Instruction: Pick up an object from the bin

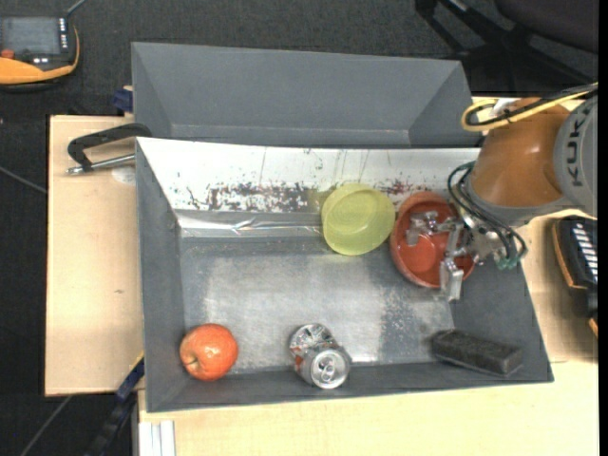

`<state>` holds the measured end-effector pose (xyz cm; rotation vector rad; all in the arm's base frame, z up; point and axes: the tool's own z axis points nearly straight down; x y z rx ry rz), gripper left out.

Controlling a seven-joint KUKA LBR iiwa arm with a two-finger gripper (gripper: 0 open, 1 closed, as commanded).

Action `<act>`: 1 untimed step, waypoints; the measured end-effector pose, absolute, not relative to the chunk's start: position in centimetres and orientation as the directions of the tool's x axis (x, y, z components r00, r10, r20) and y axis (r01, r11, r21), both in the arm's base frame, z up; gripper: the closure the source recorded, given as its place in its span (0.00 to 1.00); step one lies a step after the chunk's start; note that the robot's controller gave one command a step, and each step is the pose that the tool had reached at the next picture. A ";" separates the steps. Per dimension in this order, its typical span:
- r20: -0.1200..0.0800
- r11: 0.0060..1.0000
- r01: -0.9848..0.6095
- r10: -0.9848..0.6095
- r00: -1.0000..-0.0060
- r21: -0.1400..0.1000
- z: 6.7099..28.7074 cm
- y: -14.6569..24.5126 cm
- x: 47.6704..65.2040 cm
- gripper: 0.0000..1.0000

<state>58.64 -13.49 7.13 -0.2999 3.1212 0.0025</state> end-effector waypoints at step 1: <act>0.013 0.993 -0.118 -0.118 -0.993 0.004 7.0 -11.3 59.6 0.00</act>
Offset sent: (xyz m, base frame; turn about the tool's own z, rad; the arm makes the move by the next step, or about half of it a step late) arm 0.0132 0.0235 -0.0010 0.0724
